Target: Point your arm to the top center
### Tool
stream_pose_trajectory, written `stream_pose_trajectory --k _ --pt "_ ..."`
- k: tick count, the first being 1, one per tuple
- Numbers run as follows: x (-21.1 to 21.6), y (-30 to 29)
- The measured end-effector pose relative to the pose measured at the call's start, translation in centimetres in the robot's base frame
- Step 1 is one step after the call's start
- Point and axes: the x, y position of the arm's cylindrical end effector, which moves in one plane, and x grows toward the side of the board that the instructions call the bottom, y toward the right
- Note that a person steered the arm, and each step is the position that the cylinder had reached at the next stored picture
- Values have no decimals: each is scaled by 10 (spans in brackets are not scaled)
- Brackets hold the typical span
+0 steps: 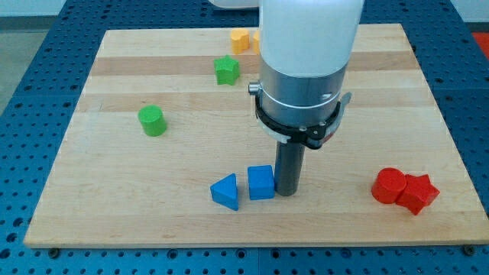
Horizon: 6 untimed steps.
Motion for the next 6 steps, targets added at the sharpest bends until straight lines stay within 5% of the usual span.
stream_pose_trajectory --k 2,6 --pt "-30 0" --pt "-188 -1"
